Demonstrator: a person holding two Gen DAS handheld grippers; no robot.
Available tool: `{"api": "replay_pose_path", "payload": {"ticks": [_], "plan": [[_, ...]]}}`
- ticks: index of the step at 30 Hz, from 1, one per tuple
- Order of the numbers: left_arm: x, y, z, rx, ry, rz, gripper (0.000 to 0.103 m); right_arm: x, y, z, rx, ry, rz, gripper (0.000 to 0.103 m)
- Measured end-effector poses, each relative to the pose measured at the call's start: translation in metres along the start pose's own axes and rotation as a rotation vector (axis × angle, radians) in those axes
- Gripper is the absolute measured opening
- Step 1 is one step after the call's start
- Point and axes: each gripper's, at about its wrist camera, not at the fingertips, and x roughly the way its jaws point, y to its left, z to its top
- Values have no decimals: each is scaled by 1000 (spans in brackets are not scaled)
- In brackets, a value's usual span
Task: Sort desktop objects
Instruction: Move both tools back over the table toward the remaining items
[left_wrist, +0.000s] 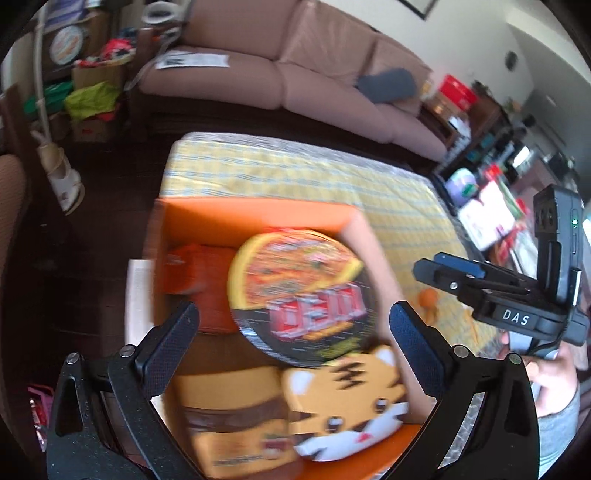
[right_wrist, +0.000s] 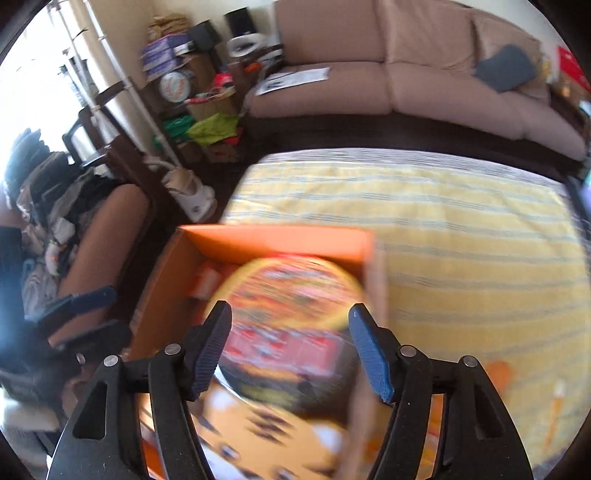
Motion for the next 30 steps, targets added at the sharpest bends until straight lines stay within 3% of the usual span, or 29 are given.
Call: {"api": "replay_pose_path", "payload": {"ticks": [8, 12, 18, 22, 24, 27, 30], "plan": [[37, -94, -20, 135, 69, -28, 103, -54, -110, -50, 154, -20, -78, 77], [50, -136, -38, 239, 94, -42, 103, -66, -142, -73, 188, -22, -100, 78], [78, -207, -79, 426, 156, -2, 102, -78, -190, -113, 224, -32, -149, 78], [103, -244, -109, 479, 204, -8, 80, -89, -230, -140, 288, -40, -171, 78], [119, -255, -121, 494, 234, -2, 74, -98, -254, -153, 332, -45, -179, 77], [143, -263, -133, 511, 244, 52, 72, -109, -281, -168, 376, -52, -200, 66], [162, -259, -137, 482, 258, 67, 62, -115, -305, -184, 409, -48, -209, 57]]}}
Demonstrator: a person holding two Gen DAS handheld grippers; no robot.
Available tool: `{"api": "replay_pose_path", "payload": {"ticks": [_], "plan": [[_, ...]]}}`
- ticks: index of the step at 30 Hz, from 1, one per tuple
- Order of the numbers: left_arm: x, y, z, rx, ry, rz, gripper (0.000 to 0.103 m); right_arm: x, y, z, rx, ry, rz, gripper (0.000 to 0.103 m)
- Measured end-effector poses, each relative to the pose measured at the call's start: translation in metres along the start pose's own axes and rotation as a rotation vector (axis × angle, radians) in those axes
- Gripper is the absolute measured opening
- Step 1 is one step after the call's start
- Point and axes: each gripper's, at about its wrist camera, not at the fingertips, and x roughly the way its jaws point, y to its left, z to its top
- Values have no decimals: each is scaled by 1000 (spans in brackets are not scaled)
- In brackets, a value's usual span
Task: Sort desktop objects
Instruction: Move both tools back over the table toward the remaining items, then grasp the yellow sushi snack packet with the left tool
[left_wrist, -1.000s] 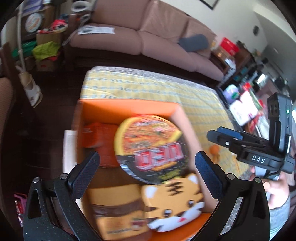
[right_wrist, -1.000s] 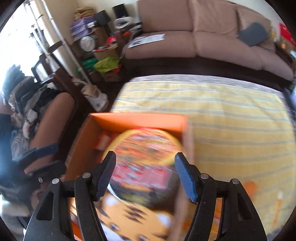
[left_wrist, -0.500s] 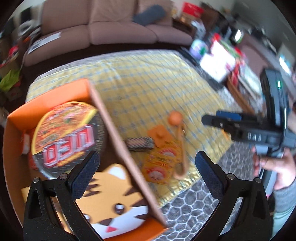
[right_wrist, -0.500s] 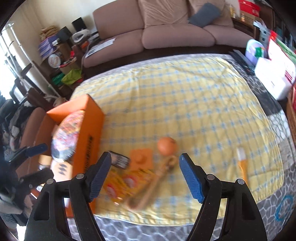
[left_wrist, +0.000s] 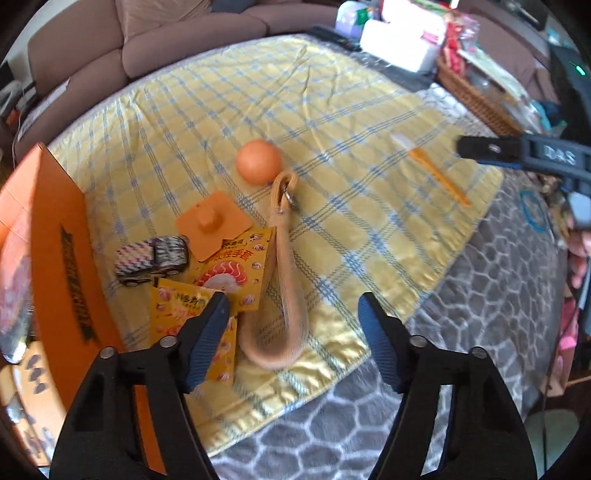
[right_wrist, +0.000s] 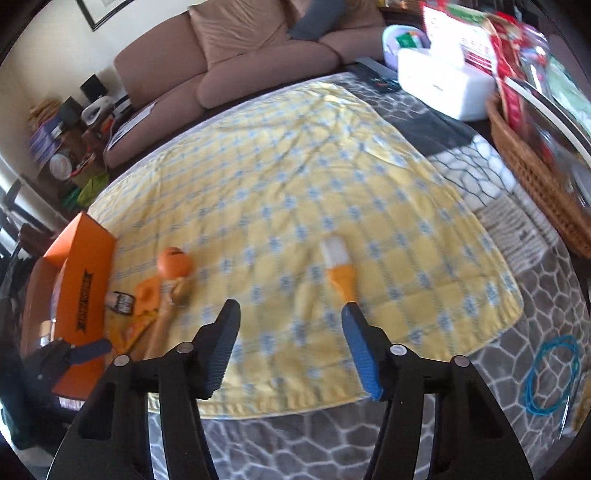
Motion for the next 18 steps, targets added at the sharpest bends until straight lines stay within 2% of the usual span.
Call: {"api": "replay_pose_path", "payload": {"ticks": [1, 2, 7, 9, 14, 16, 18], "plan": [[5, 1, 0, -5, 8, -2, 56, 0, -6, -1, 5, 2, -2, 54], [10, 1, 1, -1, 12, 0, 55, 1, -13, -3, 11, 5, -6, 50], [14, 6, 10, -15, -2, 7, 55, 12, -33, -7, 2, 24, -35, 48], [18, 7, 13, -14, -5, 23, 55, 20, -32, -5, -27, 27, -53, 46], [29, 2, 17, 20, -8, 92, 63, 38, -23, 8, -110, 21, -94, 44], [34, 2, 18, 34, -5, 112, 63, 47, -18, 13, -142, 23, -112, 44], [37, 3, 19, 46, -3, 117, 56, 56, -12, 18, -177, 29, -137, 44]]}}
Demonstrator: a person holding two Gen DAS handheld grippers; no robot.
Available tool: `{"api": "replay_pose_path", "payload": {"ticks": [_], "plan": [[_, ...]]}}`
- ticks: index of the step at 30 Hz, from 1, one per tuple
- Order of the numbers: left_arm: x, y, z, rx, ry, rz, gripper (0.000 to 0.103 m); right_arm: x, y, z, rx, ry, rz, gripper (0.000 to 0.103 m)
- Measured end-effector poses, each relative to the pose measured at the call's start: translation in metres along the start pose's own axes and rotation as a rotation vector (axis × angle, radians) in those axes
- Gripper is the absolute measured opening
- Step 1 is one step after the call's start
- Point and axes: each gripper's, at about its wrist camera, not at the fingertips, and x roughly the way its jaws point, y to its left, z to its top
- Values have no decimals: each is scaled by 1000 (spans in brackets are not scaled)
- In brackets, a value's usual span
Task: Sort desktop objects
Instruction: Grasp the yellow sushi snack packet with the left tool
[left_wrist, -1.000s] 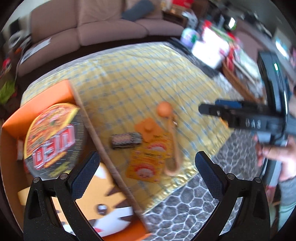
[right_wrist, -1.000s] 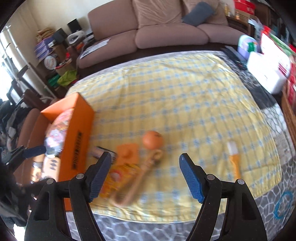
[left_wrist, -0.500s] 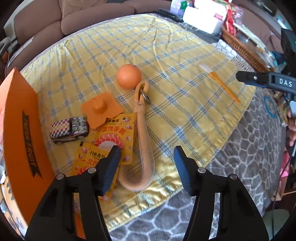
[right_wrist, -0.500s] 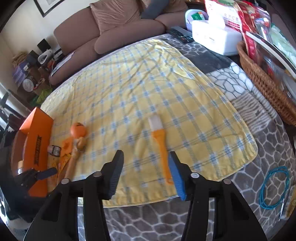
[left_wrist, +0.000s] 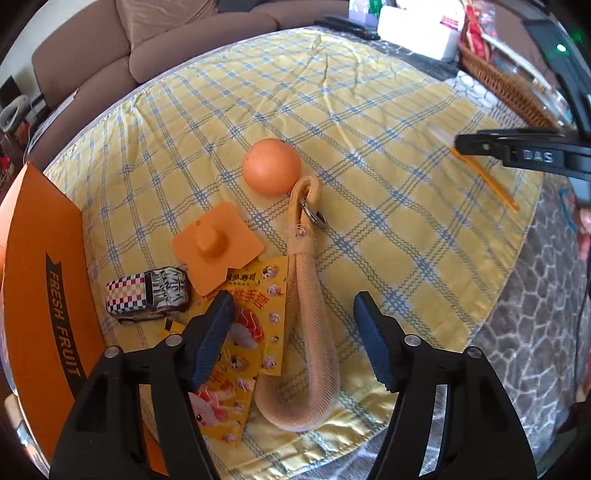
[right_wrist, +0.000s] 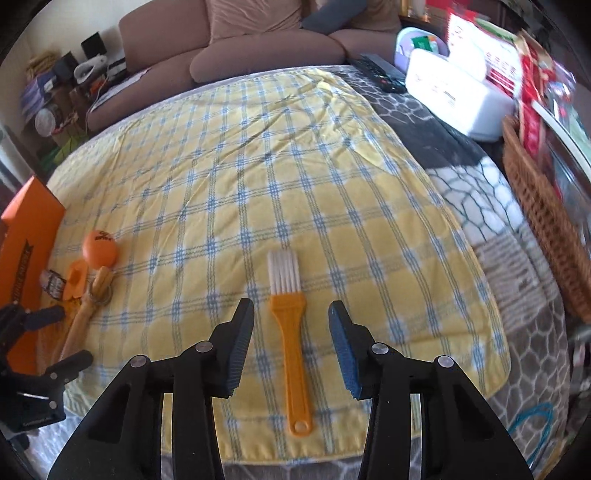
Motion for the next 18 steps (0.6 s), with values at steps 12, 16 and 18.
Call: {"api": "replay_pose_path", "payload": {"ticks": [12, 16, 18], "plan": [[-33, 22, 6, -138, -47, -229, 18, 13, 14, 5, -72, -4, -1, 22], [-51, 24, 10, -165, -71, -294, 15, -13, 3, 9, 29, -48, 107, 22], [-60, 26, 12, -174, -88, -316, 10, -26, 2, 11, 53, -60, 144, 22]]}}
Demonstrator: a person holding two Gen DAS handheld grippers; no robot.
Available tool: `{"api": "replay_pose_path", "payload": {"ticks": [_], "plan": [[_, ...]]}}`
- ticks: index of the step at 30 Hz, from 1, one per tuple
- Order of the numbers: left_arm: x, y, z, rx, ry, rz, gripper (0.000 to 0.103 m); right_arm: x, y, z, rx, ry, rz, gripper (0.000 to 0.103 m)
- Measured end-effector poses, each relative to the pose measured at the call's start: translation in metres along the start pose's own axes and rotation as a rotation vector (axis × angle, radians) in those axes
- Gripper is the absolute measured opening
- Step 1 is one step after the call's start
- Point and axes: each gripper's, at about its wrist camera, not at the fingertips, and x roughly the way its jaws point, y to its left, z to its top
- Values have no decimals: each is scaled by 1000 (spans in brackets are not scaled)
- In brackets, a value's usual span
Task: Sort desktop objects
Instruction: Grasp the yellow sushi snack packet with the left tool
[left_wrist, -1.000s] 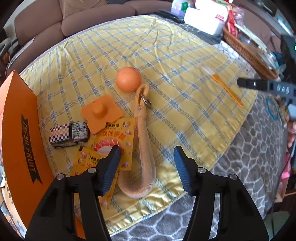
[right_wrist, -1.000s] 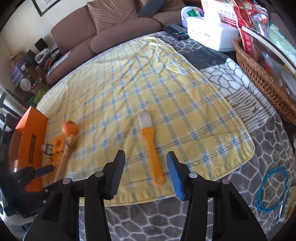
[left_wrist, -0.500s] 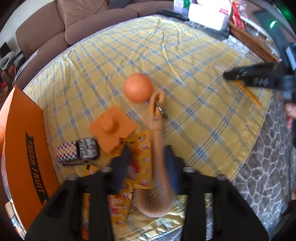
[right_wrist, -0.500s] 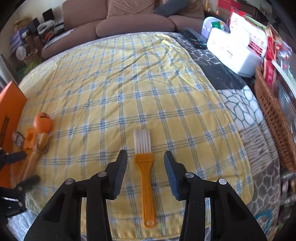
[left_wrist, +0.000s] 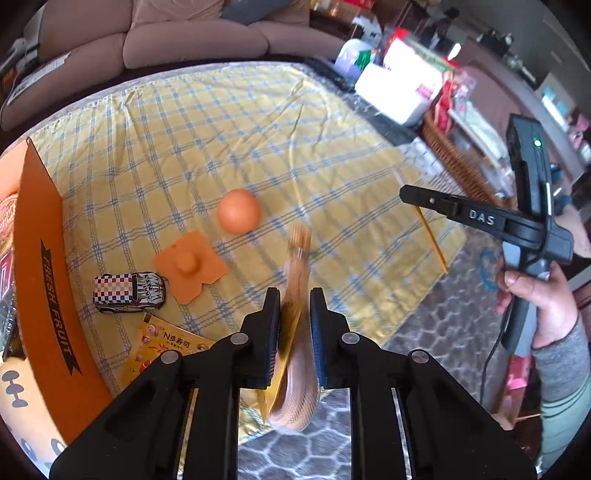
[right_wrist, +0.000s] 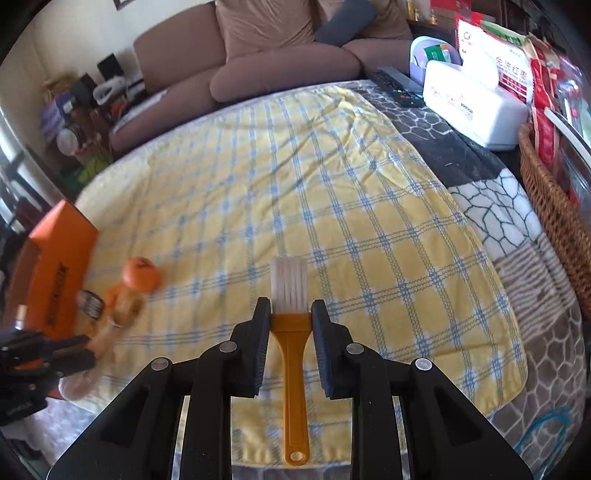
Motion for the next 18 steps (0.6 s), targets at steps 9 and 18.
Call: {"api": "replay_pose_path", "payload": {"ticks": [9, 18], "plan": [[-7, -9, 6, 42, -6, 102, 21, -46, 17, 3, 13, -47, 88, 22], [51, -36, -5, 162, 115, 183, 73, -53, 20, -13, 17, -31, 125, 22]]}}
